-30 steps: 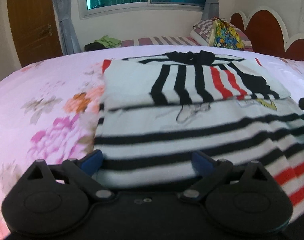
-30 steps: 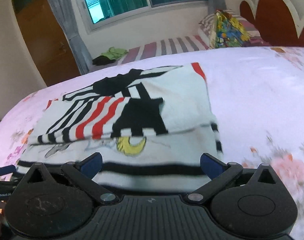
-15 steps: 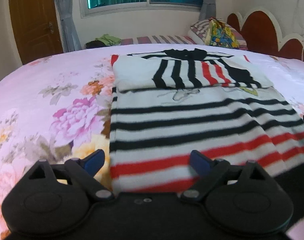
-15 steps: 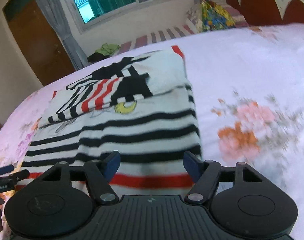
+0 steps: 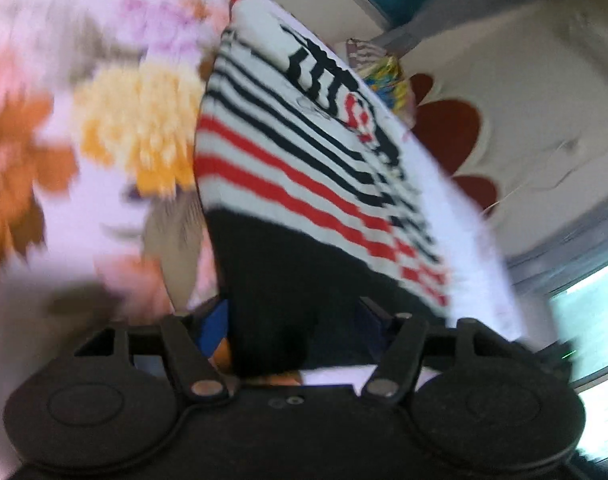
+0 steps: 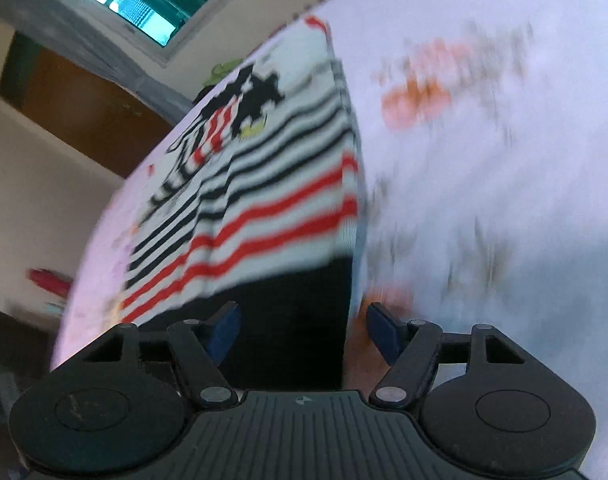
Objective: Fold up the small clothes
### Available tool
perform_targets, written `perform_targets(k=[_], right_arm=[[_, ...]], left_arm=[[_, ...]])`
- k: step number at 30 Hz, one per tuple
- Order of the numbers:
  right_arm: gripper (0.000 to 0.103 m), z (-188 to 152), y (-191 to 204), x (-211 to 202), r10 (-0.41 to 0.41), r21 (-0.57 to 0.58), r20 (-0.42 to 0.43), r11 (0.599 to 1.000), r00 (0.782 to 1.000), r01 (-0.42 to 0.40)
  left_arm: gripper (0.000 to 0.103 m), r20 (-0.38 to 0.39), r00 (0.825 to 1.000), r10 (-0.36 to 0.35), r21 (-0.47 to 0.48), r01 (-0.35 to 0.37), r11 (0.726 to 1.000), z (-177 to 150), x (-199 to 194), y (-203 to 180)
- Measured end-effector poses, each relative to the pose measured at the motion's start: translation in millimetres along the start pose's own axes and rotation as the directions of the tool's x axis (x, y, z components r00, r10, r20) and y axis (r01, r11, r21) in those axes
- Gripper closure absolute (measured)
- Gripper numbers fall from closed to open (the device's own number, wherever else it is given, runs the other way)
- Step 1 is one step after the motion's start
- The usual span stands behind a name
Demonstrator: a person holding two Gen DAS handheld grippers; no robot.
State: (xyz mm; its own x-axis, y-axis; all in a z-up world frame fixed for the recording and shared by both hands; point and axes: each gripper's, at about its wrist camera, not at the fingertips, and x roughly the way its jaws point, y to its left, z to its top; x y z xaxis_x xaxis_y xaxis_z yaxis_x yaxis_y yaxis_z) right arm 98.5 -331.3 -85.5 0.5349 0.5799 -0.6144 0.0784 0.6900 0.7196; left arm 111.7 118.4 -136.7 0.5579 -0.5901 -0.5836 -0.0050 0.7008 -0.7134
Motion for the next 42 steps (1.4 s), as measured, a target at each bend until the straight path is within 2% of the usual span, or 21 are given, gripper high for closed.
perform_targets(k=[4, 7, 8, 9, 10, 13, 14, 15, 16, 17, 18, 19, 21, 22, 24, 26, 27, 28, 33, 37, 42], right_arm=[[0.033, 2.5, -8.9, -0.4, 0.070, 0.080, 0.015, 0.994, 0.997, -0.071], [0.034, 9.9, -5.9, 8.6, 0.098, 0.066, 0.001, 0.993, 0.995, -0.098], [0.038, 12.8, -4.9, 11.9, 0.112, 0.062, -0.005, 0.992, 0.994, -0.112], [0.055, 14.1, -4.7, 16.8, 0.120, 0.066, -0.019, 0.991, 0.993, -0.118], [0.066, 15.9, -5.1, 24.0, 0.113, 0.072, -0.037, 0.991, 0.993, -0.110], [0.069, 22.1, -6.9, 32.7, 0.119, 0.062, -0.050, 0.991, 0.992, -0.116], [0.069, 22.8, -7.3, 33.6, 0.120, 0.059, -0.052, 0.991, 0.991, -0.117], [0.076, 22.8, -6.9, 33.5, 0.114, 0.048, -0.056, 0.993, 0.992, -0.112], [0.095, 22.2, -6.7, 33.2, 0.104, 0.034, -0.065, 0.994, 0.992, -0.102], [0.097, 22.2, -5.8, 33.3, 0.086, 0.017, -0.071, 0.996, 0.994, -0.085], [0.098, 22.0, -3.9, 30.2, 0.085, -0.004, -0.063, 0.996, 0.994, -0.085], [0.098, 22.4, -1.6, 25.6, 0.097, -0.018, -0.045, 0.995, 0.994, -0.098], [0.098, 24.3, 6.7, 4.1, 0.180, -0.036, 0.027, 0.983, 0.983, -0.179], [0.098, 24.1, 9.7, -2.9, 0.208, -0.046, 0.052, 0.978, 0.977, -0.206], [0.098, 23.9, 9.1, -10.2, 0.195, -0.070, 0.077, 0.979, 0.978, -0.190], [0.098, 20.7, -4.8, 3.0, 0.136, -0.034, 0.030, 0.990, 0.990, -0.135], [0.098, 17.8, -12.1, 12.2, 0.092, -0.009, -0.003, 0.996, 0.996, -0.092], [0.098, 14.9, -16.4, 17.6, 0.068, 0.010, -0.019, 0.998, 0.997, -0.068], [0.098, 17.1, -2.4, 10.4, 0.120, 0.022, 0.056, 0.992, 0.991, -0.121], [0.098, 53.6, 24.7, 7.9, 0.137, -0.032, 0.115, 0.990, 0.984, -0.134], [0.098, 131.1, 68.4, 21.5, 0.120, -0.112, 0.191, 0.989, 0.974, -0.100]], left_arm=[[0.039, 0.045, 0.993, -0.106, -0.117, 0.110, 0.987, 2.0, 6.4, 18.2], [0.047, 0.049, 0.990, -0.129, -0.133, 0.134, 0.982, 10.8, 18.5, 19.5], [0.050, 0.042, 0.992, -0.123, -0.132, 0.127, 0.983, 13.5, 22.6, 17.6], [0.051, 0.039, 0.992, -0.118, -0.125, 0.122, 0.985, 16.4, 25.9, 15.3], [0.054, 0.038, 0.994, -0.107, -0.116, 0.111, 0.987, 18.4, 28.5, 12.7], [0.059, 0.046, 0.995, -0.086, -0.113, 0.090, 0.989, 20.8, 34.0, 11.3], [0.068, 0.050, 0.996, -0.074, -0.110, 0.079, 0.991, 21.1, 35.7, 12.0], [0.074, 0.050, 0.997, -0.051, -0.103, 0.056, 0.993, 21.1, 37.1, 12.2], [0.090, 0.049, 0.998, -0.027, -0.091, 0.032, 0.995, 21.4, 39.1, 11.2], [0.098, 0.052, 0.999, -0.001, -0.074, 0.005, 0.997, 21.0, 38.9, 10.8], [0.099, 0.069, 0.998, 0.003, -0.052, 0.000, 0.999, 20.0, 33.4, 9.5], [0.099, 0.113, 0.993, -0.032, -0.038, 0.037, 0.999, 19.3, 24.3, 5.6], [0.099, 0.214, 0.967, -0.136, -0.003, 0.140, 0.990, 20.6, -0.4, -4.9], [0.099, 0.237, 0.963, -0.130, 0.014, 0.131, 0.991, 22.1, -7.9, -8.7], [0.099, 0.232, 0.971, -0.061, -0.003, 0.064, 0.998, 23.3, -7.6, -1.8], [0.099, 0.134, 0.990, 0.052, -0.051, -0.046, 0.998, 20.6, 13.6, 17.2], [0.098, 0.110, 0.992, 0.067, -0.074, -0.059, 0.996, 17.0, 21.5, 24.3], [0.099, 0.133, 0.990, 0.045, -0.093, -0.033, 0.995, 14.4, 21.6, 26.4], [0.099, 0.219, 0.976, -0.021, -0.132, 0.051, 0.990, 14.3, 9.3, 20.0], [0.099, 0.283, 0.956, -0.074, -0.145, 0.119, 0.982, 45.1, 3.4, 8.3], [0.099, 0.301, 0.950, -0.078, -0.116, 0.118, 0.986, 120.9, 18.7, -18.7]])
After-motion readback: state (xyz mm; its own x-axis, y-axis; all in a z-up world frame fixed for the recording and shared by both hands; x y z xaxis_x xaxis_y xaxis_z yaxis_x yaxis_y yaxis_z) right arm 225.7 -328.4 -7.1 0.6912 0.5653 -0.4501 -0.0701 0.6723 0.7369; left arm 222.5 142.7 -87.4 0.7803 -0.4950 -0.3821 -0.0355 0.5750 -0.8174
